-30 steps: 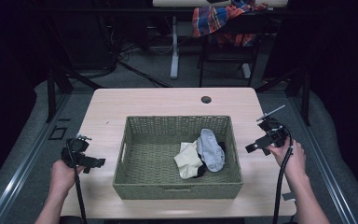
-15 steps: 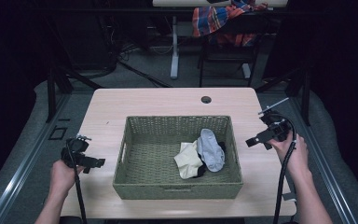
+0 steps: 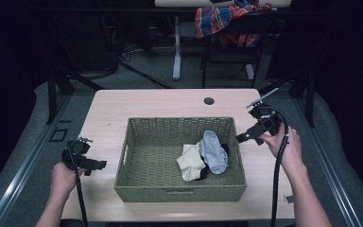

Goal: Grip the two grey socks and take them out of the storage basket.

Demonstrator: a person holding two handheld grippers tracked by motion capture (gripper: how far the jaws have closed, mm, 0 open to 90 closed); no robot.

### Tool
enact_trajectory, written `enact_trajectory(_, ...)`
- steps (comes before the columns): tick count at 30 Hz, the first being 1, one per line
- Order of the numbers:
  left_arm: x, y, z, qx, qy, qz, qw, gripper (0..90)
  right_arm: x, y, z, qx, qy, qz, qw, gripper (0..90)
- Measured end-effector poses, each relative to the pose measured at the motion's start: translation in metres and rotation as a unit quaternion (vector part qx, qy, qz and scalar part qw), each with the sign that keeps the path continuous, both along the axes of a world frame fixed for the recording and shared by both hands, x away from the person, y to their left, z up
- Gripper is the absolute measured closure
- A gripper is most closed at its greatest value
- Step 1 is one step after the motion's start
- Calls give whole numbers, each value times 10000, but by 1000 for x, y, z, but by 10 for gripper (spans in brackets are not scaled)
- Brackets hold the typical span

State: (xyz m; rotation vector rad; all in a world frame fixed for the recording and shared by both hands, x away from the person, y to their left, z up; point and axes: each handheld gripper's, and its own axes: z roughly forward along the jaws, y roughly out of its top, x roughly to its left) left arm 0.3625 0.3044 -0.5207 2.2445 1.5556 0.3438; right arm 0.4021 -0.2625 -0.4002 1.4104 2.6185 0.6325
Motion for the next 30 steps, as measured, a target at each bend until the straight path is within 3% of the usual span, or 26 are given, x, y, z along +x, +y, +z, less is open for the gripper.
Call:
enact_trajectory(6,0,-1,1,-3,-7,-10,10000,1,2,29,7,-85,-13,303,9995,0)
enact_trajectory(14,0,0,1,-7,-8,6,10000,1,8,56,7,-94,-31,499,9987,0)
enact_trajectory(19,0,0,0,-13,-4,4,10000,1,16,75,-2,-160,6,631,9979,39)
enact_trajectory(20,0,0,0,-13,15,-15,10000,1,21,81,-9,-141,68,774,9969,98)
enact_trajectory(30,1,0,0,-31,13,1,10000,1,36,96,-33,-243,300,723,9966,177)
